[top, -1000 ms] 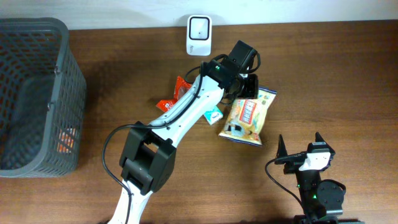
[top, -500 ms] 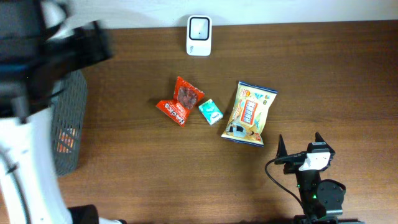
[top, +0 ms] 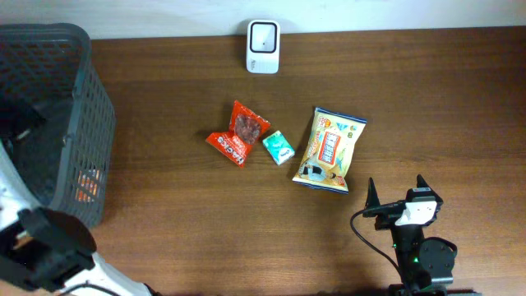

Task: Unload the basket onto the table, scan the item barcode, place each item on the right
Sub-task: 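Grasp the small orange tissue pack from the basket and place it on the table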

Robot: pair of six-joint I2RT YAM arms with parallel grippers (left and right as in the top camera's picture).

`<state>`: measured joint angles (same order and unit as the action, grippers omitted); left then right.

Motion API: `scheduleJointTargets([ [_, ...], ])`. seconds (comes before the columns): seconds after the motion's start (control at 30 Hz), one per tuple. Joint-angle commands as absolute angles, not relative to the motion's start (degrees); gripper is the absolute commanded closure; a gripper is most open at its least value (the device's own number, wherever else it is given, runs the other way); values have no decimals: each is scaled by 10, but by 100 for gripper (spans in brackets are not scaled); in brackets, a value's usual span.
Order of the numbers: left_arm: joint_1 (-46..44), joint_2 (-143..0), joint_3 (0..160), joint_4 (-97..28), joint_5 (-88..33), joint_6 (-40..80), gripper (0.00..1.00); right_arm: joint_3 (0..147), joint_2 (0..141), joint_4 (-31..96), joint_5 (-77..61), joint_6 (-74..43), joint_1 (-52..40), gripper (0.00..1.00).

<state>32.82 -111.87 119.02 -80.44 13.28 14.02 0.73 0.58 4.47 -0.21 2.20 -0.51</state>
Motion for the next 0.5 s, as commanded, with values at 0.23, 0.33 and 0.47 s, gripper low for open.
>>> scheduleJointTargets([
  [0.23, 338, -1231, 1070, -819, 110, 101, 5, 3, 2, 47, 1, 26, -3, 1],
  [0.33, 339, -1231, 1023, -810, 22, 52, 7, 3, 2, 47, 1, 26, -3, 1],
  [0.47, 339, -1231, 956, -753, 7, 51, 7, 3, 2, 47, 1, 26, -3, 1],
])
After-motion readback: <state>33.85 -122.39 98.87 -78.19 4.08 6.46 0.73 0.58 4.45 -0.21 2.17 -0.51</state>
